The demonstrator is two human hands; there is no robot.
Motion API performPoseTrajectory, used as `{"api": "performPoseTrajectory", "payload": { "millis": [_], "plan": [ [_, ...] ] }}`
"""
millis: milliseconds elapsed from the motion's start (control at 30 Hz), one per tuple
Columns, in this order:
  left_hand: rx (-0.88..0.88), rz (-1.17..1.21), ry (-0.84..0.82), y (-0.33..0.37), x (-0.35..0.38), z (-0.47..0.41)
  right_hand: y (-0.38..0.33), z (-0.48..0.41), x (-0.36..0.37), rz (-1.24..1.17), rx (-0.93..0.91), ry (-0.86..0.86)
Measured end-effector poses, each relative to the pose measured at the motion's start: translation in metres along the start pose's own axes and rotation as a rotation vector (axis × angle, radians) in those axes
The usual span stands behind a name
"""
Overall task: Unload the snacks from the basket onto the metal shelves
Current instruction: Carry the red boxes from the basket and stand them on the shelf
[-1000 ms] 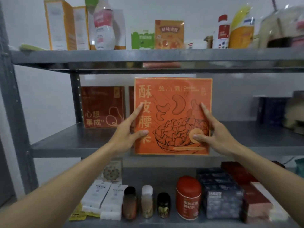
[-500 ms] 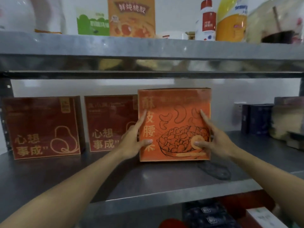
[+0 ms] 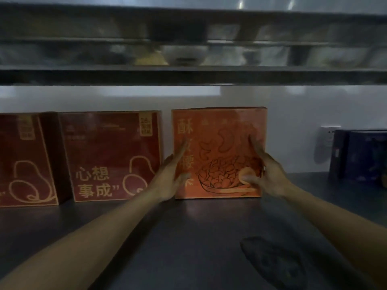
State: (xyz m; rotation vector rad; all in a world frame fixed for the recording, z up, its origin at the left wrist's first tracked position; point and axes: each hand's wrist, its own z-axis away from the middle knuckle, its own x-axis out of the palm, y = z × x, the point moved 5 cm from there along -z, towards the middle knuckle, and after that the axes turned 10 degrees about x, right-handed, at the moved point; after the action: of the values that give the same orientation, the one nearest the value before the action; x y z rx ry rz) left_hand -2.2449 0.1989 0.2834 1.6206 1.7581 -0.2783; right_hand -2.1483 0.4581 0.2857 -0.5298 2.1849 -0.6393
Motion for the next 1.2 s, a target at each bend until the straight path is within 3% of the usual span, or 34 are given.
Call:
{"api": "performPoseTrajectory", "payload": {
  "millis": [400,700,800,900,1000,1100,1200],
  "plan": [
    [-0.028,-0.151,-0.003,-0.015,0.018,-0.008,0.017,-0.016,0.007,0.032,-0.04,-0.03],
    [-0.084,-0.087,-0.044,-0.001,0.01,0.002,0.013,0.0,0.0,0.198,-0.017,-0.088],
    [-0.131,-0.184,-0.068,0.006,0.0,0.012,-0.001,0.012,-0.024,0.391,-0.036,0.154],
    [-0.155,-0.344,-0.099,0.019,-0.014,0.022,-0.032,0.025,-0.035,0.502,-0.214,0.327],
    [-0.192,-0.434,-0.149,0.042,-0.03,0.034,-0.071,0.042,-0.021,0.576,-0.314,0.203],
    [-0.21,-0.464,-0.218,0.066,-0.049,0.059,-0.118,0.071,0.005,0.623,-0.298,-0.023],
    [-0.21,-0.575,-0.24,0.097,-0.081,0.101,-0.17,0.106,0.032,0.647,-0.32,-0.117]
  ]
}}
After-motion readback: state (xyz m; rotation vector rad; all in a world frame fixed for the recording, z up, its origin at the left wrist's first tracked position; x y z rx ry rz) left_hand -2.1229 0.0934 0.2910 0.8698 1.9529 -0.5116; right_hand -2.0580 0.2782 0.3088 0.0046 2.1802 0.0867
